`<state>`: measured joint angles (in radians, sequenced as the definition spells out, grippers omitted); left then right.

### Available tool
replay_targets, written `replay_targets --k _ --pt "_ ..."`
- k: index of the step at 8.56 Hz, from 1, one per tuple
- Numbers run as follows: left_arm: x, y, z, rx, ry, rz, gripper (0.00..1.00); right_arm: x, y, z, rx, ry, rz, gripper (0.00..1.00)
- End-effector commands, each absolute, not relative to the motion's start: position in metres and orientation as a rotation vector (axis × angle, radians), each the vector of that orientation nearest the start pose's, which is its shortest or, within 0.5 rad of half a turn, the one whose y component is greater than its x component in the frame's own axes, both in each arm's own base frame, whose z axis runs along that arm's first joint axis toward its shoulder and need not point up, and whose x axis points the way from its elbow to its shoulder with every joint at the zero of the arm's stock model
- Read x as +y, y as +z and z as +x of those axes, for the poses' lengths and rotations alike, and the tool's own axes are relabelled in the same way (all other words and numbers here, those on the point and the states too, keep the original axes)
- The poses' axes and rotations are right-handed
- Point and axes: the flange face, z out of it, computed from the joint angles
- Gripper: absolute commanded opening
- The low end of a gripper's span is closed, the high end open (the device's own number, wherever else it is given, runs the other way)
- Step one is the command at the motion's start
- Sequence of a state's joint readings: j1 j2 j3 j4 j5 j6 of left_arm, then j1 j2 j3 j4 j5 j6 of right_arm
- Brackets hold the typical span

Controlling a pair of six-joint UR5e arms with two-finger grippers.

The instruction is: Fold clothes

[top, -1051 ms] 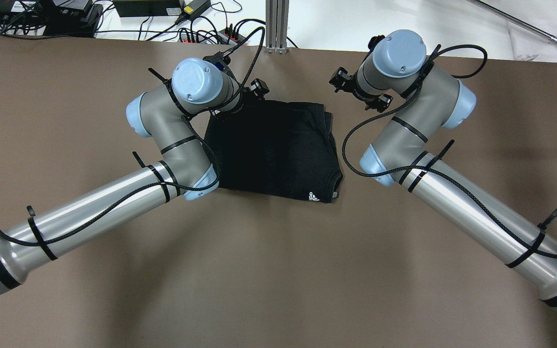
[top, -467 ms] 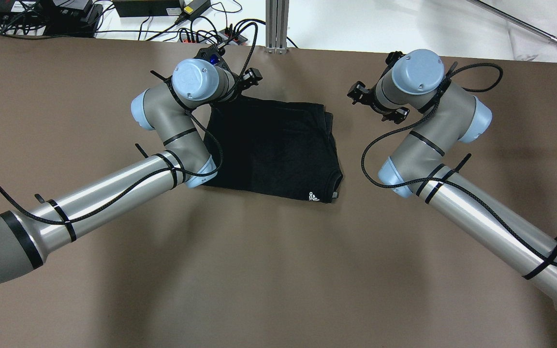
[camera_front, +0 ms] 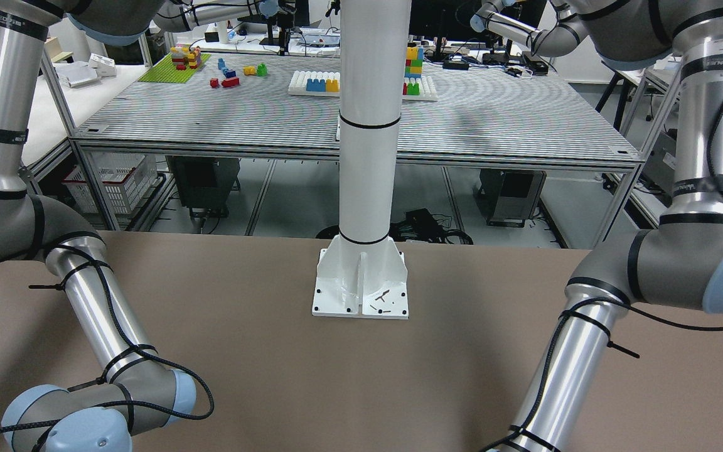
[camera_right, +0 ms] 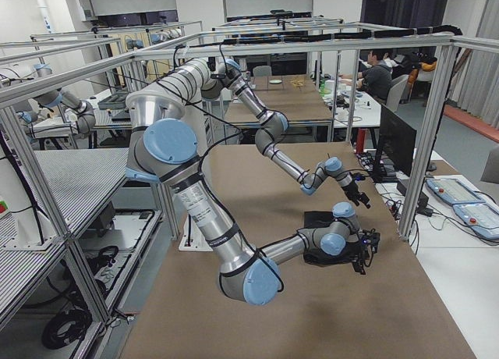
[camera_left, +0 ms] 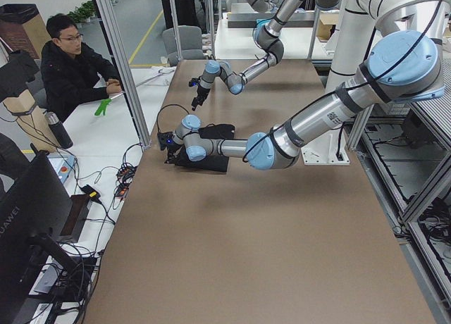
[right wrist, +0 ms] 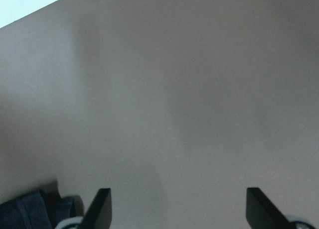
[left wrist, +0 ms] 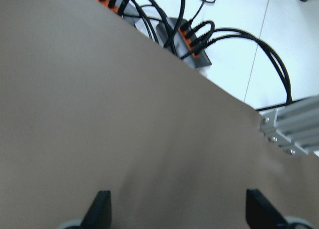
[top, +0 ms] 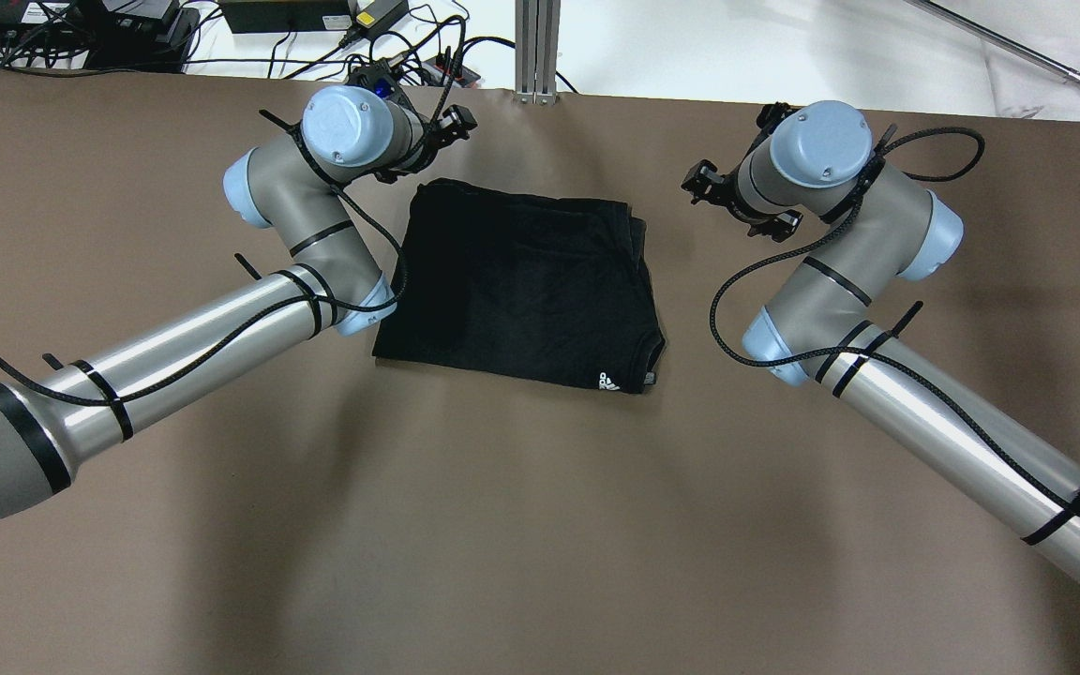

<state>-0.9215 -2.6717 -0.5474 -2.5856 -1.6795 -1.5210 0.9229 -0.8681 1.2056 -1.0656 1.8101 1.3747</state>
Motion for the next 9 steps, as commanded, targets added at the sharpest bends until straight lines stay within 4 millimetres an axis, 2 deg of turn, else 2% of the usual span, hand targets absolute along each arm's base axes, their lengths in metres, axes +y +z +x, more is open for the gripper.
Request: replay_targets --k 1,2,3,4,5,7,8,9 --pt "-0.828 0.366 0.354 0.802 -0.542 0.51 0.95 -0.701 0.38 -0.348 -0.766 0.443 0.33 0.95" --pt "-0.831 0.407 0.316 0.729 -0.447 0.527 0.95 -0.702 0.4 -0.332 -0.726 0.36 0.362 0.95" --pt "-0.838 0.438 0.272 0.649 -0.365 0.559 0.95 -0.712 0.411 -0.301 -0.684 0.304 0.399 0.95" --pt "-0.835 0.486 0.21 0.543 -0.247 0.588 0.95 -0.717 0.432 -0.27 -0.627 0.236 0.432 0.95" --pt "-0.826 0.514 0.158 0.49 -0.186 0.614 0.95 -0.727 0.442 -0.238 -0.565 0.175 0.475 0.95" --pt "-0.789 0.571 0.063 0.388 -0.065 0.595 0.95 -0.731 0.489 -0.16 -0.397 -0.012 0.535 0.95" --pt "-0.761 0.595 0.022 0.345 -0.033 0.593 0.95 -0.726 0.51 -0.135 -0.359 -0.069 0.537 0.95" --pt "-0.731 0.616 -0.017 0.335 0.0 0.585 0.95 -0.709 0.546 -0.113 -0.323 -0.111 0.513 0.95"
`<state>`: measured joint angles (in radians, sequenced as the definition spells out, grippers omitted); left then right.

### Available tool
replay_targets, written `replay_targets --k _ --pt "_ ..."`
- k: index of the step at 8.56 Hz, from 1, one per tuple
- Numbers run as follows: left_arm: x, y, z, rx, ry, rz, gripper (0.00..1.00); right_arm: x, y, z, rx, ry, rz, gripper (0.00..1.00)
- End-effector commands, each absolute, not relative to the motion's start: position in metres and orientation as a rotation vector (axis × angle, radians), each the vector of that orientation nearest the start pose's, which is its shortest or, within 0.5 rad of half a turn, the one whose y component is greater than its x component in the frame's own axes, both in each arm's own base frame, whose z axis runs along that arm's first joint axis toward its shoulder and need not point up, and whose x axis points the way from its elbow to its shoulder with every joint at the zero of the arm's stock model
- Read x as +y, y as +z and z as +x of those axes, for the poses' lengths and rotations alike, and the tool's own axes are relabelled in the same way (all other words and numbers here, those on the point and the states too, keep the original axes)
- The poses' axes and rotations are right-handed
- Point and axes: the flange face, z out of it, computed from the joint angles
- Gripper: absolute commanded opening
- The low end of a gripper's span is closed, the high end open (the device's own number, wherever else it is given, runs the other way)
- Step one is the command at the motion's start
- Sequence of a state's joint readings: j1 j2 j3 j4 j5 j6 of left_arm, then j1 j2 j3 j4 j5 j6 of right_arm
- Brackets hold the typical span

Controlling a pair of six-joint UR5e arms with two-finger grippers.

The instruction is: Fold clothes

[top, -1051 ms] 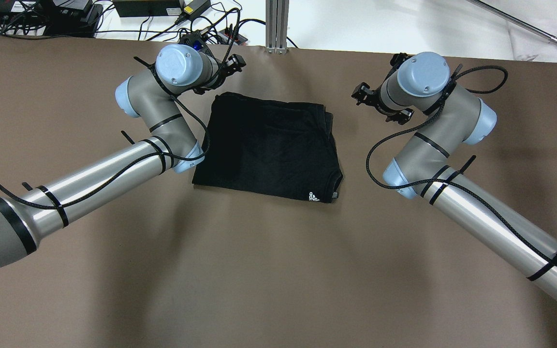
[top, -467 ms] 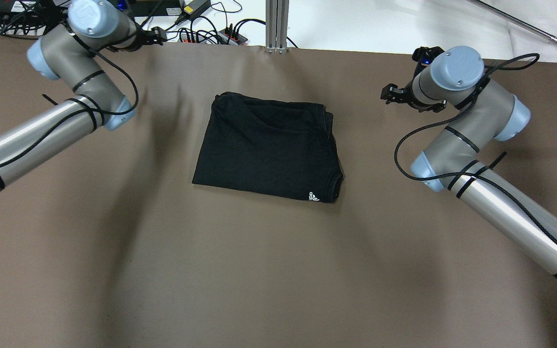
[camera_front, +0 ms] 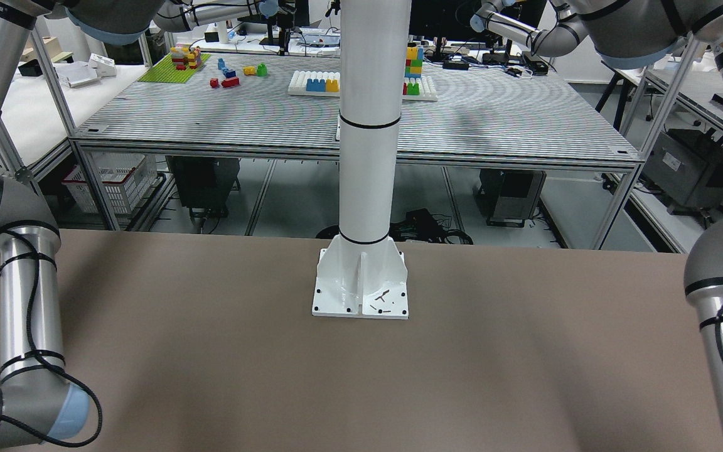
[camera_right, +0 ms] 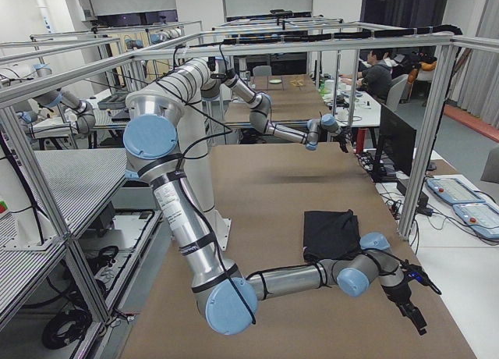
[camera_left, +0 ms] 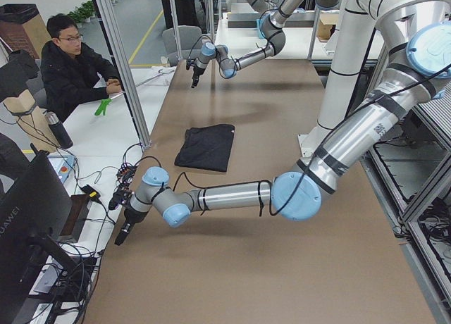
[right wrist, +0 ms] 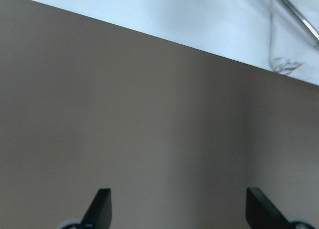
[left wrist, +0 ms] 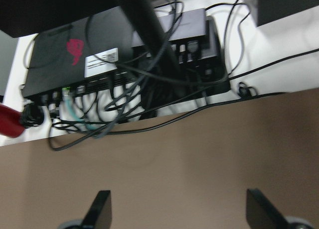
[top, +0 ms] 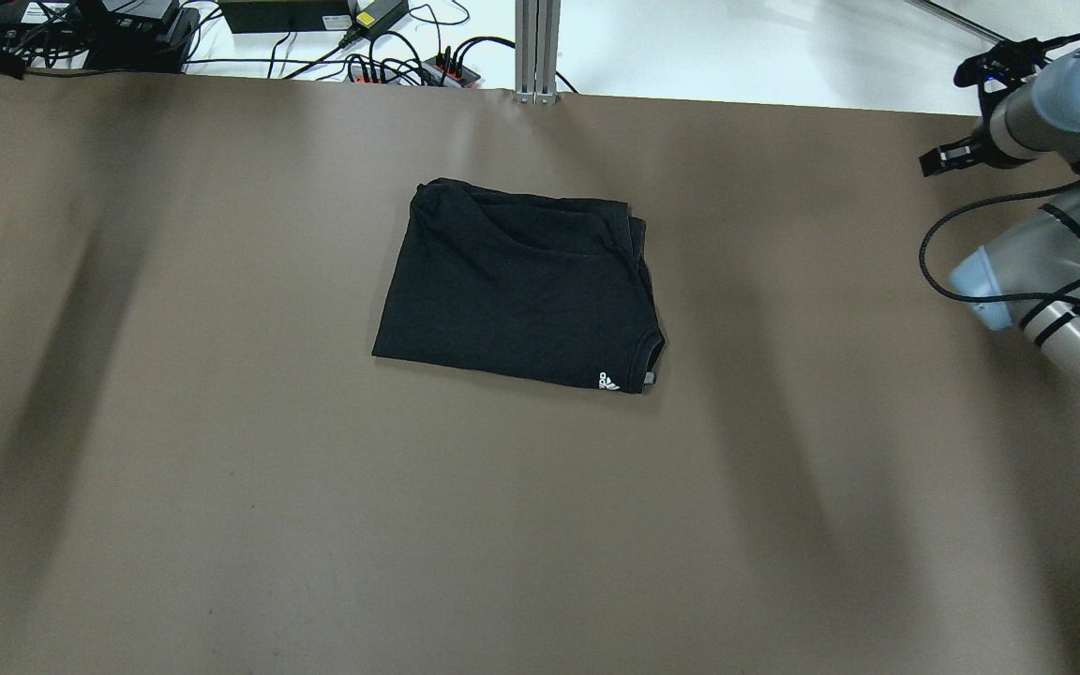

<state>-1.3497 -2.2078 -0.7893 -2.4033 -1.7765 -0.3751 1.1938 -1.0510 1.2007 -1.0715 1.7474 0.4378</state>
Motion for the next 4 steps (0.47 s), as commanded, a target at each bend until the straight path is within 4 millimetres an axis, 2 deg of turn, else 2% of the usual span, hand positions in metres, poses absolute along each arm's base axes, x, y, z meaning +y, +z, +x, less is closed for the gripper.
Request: replay_targets --k 1,2,3,4 --pt "-0.707 0.631 -0.063 0.356 0.007 0.577 0.95 -0.701 0.562 -0.079 -0.296 -0.12 0.509 0.95" --pt "-0.686 0.642 -0.096 0.377 0.003 0.564 0.95 -0.687 0.575 -0.034 -0.268 -0.135 0.514 0.95" --pt "-0.656 0.653 -0.12 0.379 -0.018 0.566 0.95 -0.669 0.584 0.008 -0.239 -0.149 0.522 0.95" --pt "-0.627 0.669 -0.13 0.396 -0.025 0.554 0.95 -0.649 0.599 0.03 -0.244 -0.146 0.508 0.95"
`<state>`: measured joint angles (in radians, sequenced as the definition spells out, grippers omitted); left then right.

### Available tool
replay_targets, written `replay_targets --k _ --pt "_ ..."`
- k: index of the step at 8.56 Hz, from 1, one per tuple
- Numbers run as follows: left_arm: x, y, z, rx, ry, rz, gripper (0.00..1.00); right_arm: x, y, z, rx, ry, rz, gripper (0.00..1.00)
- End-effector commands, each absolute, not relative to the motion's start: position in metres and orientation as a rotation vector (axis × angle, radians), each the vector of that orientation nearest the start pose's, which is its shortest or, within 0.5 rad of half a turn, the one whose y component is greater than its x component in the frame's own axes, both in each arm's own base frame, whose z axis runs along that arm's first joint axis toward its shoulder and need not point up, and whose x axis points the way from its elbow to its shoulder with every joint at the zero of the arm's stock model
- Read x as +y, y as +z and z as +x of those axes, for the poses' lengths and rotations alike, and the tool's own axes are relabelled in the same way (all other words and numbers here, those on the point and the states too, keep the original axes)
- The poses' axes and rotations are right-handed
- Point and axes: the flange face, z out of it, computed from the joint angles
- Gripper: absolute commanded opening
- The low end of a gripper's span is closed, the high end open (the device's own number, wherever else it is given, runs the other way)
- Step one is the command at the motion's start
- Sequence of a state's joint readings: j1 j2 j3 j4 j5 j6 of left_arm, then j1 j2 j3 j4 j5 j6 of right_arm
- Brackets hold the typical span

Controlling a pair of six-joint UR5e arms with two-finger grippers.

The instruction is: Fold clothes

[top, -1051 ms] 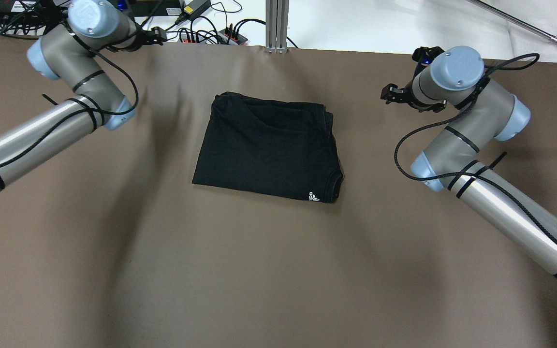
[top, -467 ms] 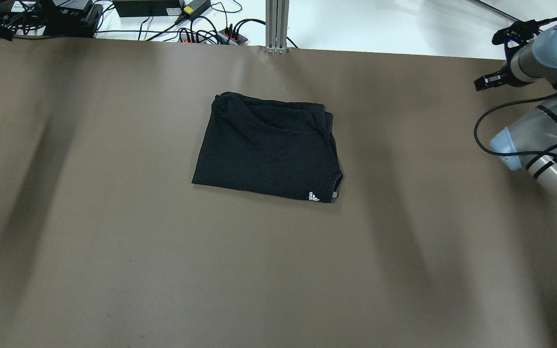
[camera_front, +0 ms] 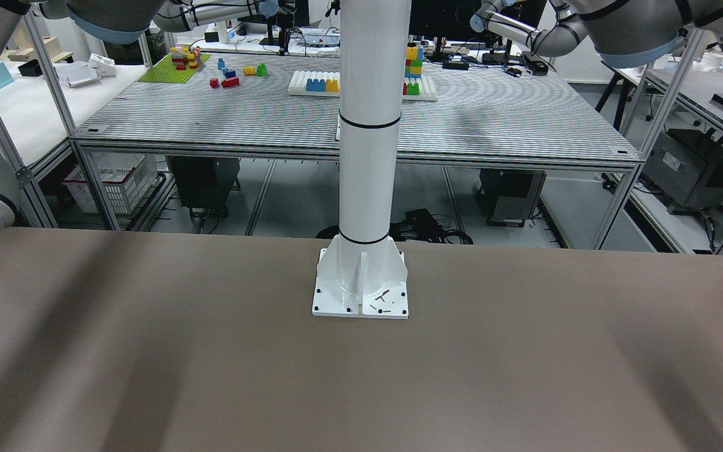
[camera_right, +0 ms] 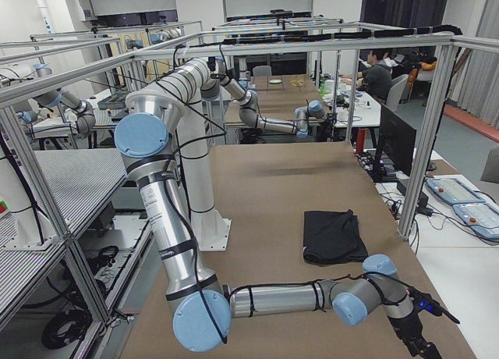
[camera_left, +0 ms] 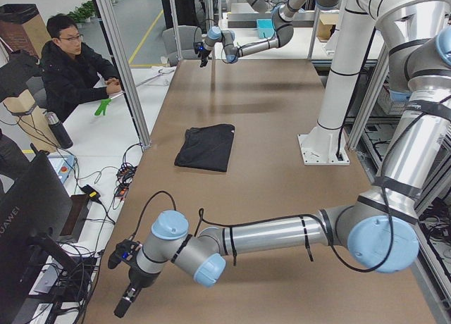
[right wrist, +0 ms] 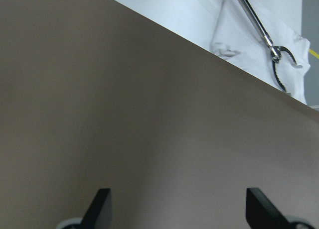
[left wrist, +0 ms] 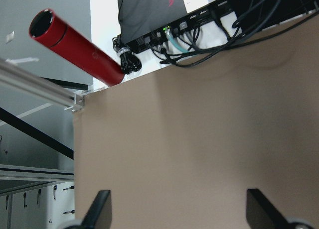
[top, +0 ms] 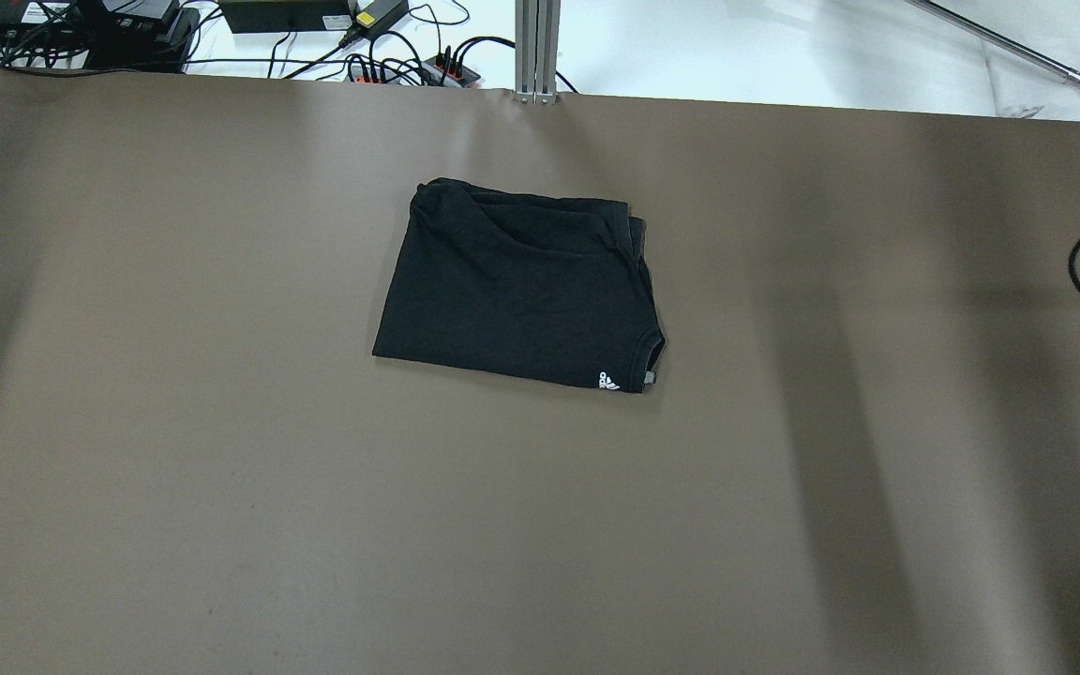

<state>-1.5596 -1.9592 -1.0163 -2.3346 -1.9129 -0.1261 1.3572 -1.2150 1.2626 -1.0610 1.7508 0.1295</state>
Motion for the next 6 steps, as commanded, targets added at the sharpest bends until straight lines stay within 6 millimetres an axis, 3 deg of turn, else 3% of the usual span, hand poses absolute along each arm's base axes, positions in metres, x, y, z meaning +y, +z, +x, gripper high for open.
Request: replay_targets --k 1,3,5,6 --pt "-0.611 0.673 -0.14 0.4 0.001 0.562 0.95 -0.635 0.61 0.054 -0.267 -0.137 0.495 0.95" --pt "-0.604 0.673 -0.15 0.375 -0.009 0.566 0.95 -0.618 0.627 0.075 -0.288 -0.156 0.479 0.95" --pt "-0.606 0.664 -0.153 0.364 -0.013 0.578 0.95 -0.6 0.644 0.078 -0.29 -0.153 0.499 0.95" --pt "-0.602 0.666 -0.156 0.316 -0.024 0.582 0.95 -0.601 0.642 0.077 -0.291 -0.149 0.504 0.95"
